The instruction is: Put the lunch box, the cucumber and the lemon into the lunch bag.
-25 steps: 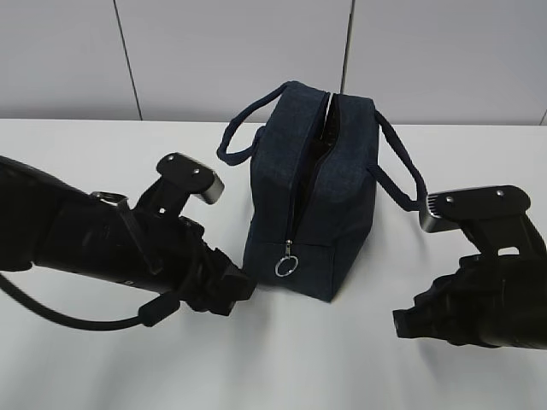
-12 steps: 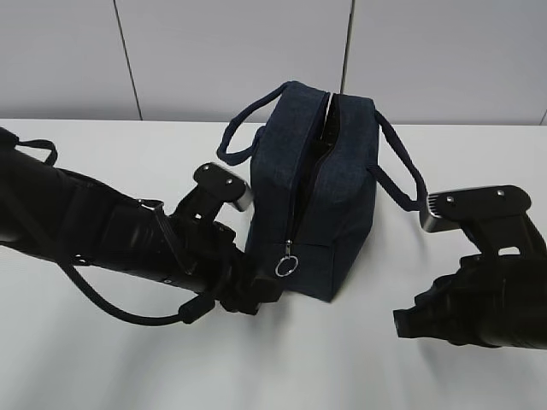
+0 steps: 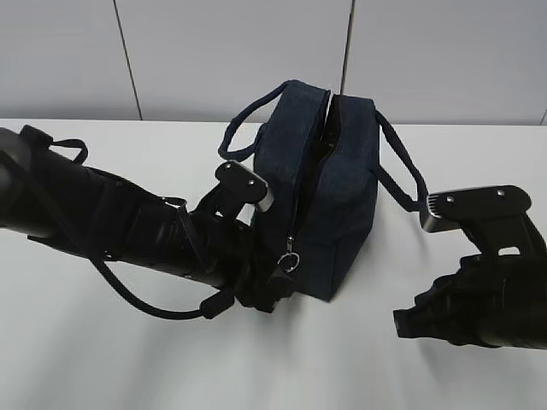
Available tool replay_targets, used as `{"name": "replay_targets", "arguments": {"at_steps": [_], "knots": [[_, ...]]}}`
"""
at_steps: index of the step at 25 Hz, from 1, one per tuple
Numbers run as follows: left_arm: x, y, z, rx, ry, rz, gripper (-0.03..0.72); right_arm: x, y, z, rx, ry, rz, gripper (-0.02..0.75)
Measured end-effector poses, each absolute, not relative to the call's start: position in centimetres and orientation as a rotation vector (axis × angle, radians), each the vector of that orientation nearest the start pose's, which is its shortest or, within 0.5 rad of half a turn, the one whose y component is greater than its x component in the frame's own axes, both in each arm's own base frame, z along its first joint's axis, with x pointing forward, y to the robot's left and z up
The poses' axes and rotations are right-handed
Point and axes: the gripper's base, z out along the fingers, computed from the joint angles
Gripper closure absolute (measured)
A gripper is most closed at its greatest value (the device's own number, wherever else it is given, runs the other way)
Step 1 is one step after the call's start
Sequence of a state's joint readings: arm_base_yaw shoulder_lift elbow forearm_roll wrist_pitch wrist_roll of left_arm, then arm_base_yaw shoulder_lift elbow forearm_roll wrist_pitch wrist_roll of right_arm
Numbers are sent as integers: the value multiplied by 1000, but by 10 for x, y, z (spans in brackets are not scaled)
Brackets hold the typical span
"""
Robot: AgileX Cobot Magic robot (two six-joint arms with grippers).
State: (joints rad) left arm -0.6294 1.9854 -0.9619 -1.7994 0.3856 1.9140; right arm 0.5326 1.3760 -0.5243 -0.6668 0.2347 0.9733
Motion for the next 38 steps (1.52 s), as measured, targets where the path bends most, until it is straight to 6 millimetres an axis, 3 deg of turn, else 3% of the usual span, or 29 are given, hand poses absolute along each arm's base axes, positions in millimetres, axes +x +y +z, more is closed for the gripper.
{"name": "replay_targets", "arguments": {"at_steps": [8, 20, 26, 38], "knots": [[289, -251, 122, 1026, 2194, -676, 396, 206, 106, 177, -207, 2506, 169, 738], [290, -252, 123, 1001, 2203, -687, 690, 206, 106, 177, -213, 2504, 165, 738], [290, -252, 124, 964, 2222, -702, 708, 206, 106, 177, -218, 2503, 159, 738], [288, -250, 171, 889, 2129, -742, 708, 207, 105, 177, -241, 2499, 143, 738]]}}
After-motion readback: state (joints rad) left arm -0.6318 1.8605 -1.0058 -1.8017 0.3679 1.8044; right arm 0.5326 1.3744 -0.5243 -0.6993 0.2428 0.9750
